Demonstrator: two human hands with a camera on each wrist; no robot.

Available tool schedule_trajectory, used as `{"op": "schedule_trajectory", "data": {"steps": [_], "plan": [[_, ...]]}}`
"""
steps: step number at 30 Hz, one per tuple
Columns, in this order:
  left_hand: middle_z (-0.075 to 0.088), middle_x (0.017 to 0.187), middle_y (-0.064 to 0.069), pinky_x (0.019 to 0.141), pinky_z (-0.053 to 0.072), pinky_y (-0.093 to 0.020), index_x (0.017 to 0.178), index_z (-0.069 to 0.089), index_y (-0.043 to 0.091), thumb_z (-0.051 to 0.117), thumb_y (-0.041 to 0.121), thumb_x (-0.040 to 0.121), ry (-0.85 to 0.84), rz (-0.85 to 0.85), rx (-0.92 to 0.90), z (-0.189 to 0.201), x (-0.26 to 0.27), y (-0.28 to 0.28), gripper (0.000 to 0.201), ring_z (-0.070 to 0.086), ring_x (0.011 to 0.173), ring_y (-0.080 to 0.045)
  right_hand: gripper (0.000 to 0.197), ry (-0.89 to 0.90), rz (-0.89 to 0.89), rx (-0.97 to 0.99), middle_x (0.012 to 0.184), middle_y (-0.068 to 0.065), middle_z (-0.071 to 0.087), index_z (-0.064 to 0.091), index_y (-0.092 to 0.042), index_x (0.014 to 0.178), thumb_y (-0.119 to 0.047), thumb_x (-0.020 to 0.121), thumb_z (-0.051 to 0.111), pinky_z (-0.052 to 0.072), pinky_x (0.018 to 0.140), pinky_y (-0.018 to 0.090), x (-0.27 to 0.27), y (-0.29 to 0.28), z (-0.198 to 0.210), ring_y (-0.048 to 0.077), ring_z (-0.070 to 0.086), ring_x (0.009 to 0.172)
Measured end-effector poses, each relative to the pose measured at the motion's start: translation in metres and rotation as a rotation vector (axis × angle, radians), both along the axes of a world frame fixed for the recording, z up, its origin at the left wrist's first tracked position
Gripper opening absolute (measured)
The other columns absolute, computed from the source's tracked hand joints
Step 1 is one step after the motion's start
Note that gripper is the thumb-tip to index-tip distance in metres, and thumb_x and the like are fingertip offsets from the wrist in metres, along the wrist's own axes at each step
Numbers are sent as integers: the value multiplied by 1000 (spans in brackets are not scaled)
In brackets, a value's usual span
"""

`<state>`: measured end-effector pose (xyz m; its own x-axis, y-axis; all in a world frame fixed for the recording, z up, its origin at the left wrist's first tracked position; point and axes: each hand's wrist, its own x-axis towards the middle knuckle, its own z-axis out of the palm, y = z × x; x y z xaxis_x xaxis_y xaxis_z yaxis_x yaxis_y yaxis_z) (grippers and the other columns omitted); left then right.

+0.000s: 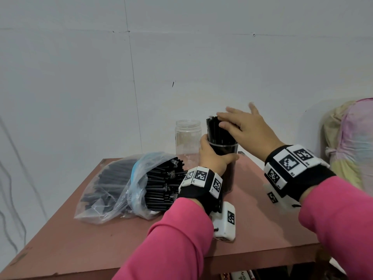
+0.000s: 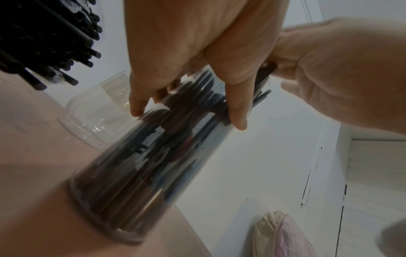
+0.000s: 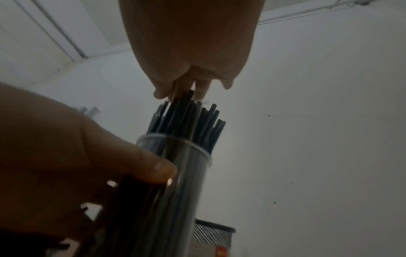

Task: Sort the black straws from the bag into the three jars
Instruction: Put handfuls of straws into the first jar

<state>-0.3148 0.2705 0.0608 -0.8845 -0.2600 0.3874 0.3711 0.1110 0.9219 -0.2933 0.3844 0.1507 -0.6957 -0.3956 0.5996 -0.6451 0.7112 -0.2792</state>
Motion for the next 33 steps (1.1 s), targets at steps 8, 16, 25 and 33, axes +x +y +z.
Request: {"op": "schedule_trajectory", "data": {"steps": [8, 16, 25, 33], "plan": [[59, 116, -6, 85, 54, -38, 116, 35, 28, 85, 4, 63, -11, -26, 24, -1, -4, -2, 76, 62, 102, -23, 51, -18, 10, -29, 155, 0, 33, 21, -24, 153, -29, 104, 35, 16, 118, 34, 9, -5, -13, 16, 25, 144], [56, 122, -6, 93, 52, -45, 121, 35, 28, 85, 17, 54, -29, -15, 18, -1, -3, 1, 84, 59, 108, -24, 44, 39, 49, 37, 151, -7, 40, 42, -31, 144, -40, 101, 38, 14, 120, 39, -4, -9, -7, 9, 32, 140], [55, 122, -8, 89, 52, -43, 121, 32, 34, 82, 23, 49, -22, -31, 20, 1, 2, 2, 88, 59, 108, -24, 33, 9, -1, -201, 129, 8, 56, 57, -8, 128, -20, 99, 47, 30, 107, 28, -25, -12, -19, 21, 45, 125], [55, 124, -6, 94, 51, -46, 135, 30, 25, 84, 22, 52, -78, -15, -8, 7, 9, 5, 99, 58, 110, -24, 82, -240, -64, -339, 151, 12, 26, 21, -17, 151, -54, 88, 58, 20, 116, 41, -25, -20, -16, 28, 21, 142]]}}
